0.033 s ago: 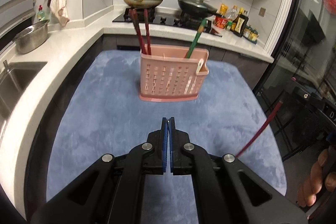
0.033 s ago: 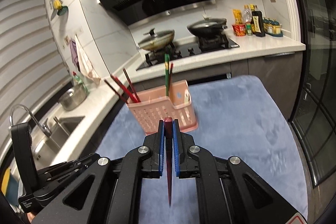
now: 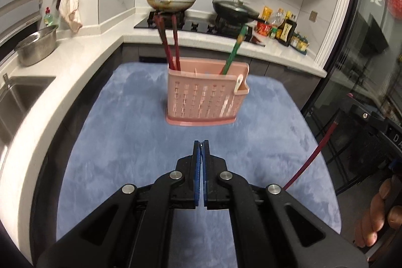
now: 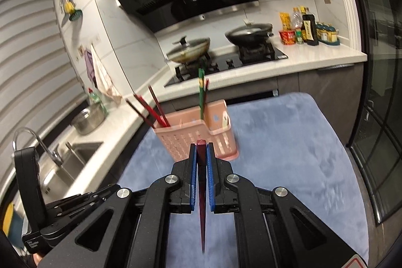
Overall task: Organize utensils
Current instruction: 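Carry the gold spoon with the left tool while the right tool carries the red chopstick, then lower the red chopstick into the pink holder and open the right tool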
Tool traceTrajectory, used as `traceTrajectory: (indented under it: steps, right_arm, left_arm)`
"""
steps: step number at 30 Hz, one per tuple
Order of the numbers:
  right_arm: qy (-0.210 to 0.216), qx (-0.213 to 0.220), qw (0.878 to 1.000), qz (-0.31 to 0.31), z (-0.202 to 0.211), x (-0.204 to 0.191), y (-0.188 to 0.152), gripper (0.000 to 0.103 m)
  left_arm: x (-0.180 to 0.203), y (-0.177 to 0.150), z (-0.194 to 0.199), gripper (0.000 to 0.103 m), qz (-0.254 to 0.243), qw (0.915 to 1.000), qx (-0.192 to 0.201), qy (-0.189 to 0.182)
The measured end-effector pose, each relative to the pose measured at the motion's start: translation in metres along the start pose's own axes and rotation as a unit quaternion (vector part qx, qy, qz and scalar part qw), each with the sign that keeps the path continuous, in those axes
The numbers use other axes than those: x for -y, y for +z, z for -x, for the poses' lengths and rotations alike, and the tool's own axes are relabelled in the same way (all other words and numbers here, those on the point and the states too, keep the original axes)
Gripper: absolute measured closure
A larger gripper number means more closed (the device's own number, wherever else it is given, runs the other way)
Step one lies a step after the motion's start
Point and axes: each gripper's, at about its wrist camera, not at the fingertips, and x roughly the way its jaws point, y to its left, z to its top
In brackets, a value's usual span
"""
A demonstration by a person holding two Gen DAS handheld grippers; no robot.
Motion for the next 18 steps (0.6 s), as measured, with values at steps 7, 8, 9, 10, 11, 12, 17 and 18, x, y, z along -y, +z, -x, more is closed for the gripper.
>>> traceTrajectory:
  steps: [7, 8, 9, 10, 11, 12, 17, 18]
  right_arm:
    - [0.017, 0.036, 0.999, -0.002, -0.013, -0.005, 0.047, 0.095]
    - [0.019, 0.042, 0.999, -0.001, -0.017, -0.006, 0.057, 0.095]
    - [0.021, 0.047, 0.999, -0.001, -0.020, -0.007, 0.065, 0.095]
    - [0.022, 0.051, 0.998, -0.001, -0.022, -0.009, 0.070, 0.095]
    - [0.024, 0.057, 0.998, 0.000, -0.028, -0.010, 0.080, 0.095]
    - [0.024, 0.062, 0.998, 0.000, -0.031, -0.011, 0.086, 0.095]
    - [0.030, 0.089, 0.996, -0.002, -0.052, -0.017, 0.123, 0.095]
    - [0.031, 0.093, 0.995, -0.002, -0.056, -0.018, 0.128, 0.095]
  left_arm:
    - [-0.005, 0.057, 0.006, 0.102, -0.003, 0.9987, 0.050, -0.006]
    - [-0.006, 0.065, 0.005, 0.102, -0.001, 0.9984, 0.055, -0.008]
    - [-0.007, 0.075, 0.004, 0.102, 0.001, 0.9981, 0.061, -0.009]
    - [-0.007, 0.083, 0.003, 0.102, 0.002, 0.9977, 0.068, -0.009]
    - [-0.007, 0.092, 0.003, 0.102, 0.003, 0.9972, 0.074, -0.010]
    - [-0.009, 0.098, 0.003, 0.102, 0.005, 0.9968, 0.079, -0.010]
    - [-0.008, 0.139, -0.003, 0.102, 0.013, 0.9941, 0.105, -0.024]
    - [-0.007, 0.147, -0.006, 0.102, 0.013, 0.9938, 0.108, -0.023]
